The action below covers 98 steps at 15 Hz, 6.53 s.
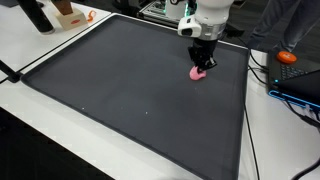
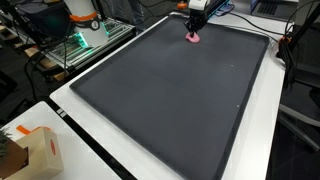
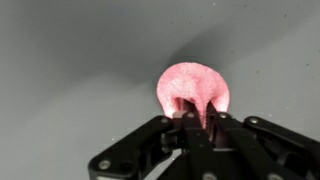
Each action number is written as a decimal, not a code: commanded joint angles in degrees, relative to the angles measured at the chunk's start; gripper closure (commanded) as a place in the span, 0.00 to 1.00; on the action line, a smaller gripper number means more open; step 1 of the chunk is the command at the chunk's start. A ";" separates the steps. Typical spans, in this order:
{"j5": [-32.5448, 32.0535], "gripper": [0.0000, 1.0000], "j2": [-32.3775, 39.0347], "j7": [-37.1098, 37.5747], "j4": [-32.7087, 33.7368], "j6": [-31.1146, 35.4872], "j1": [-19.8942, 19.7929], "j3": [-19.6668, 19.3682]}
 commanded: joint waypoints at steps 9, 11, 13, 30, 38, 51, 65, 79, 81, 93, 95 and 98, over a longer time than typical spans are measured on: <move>0.80 0.70 -1.49 0.24 -1.88 -0.34 -0.09 -0.09; 1.02 0.56 -1.71 -0.33 -1.72 -0.58 -0.32 0.11; 0.94 0.41 -2.05 -0.84 -1.29 -1.44 -0.49 0.18; -3.81 0.00 7.92 -36.02 21.59 -29.91 -0.29 1.28; -12.25 0.00 15.53 -50.71 32.01 -37.15 3.74 2.90; -22.93 0.00 21.75 -69.73 40.73 -45.46 8.66 5.12; -24.41 0.00 24.51 -71.87 43.18 -46.01 9.48 5.08; -15.49 0.00 25.64 -55.81 46.54 -46.03 5.27 2.49; -13.23 0.00 25.52 -52.16 46.59 -45.38 4.19 1.79; 0.97 0.00 20.99 -31.19 39.51 -40.71 -2.70 -1.96; 4.08 0.00 19.00 -28.01 36.53 -39.08 -3.70 -2.28; 8.78 0.00 15.66 -23.19 30.98 -35.10 -4.60 -2.74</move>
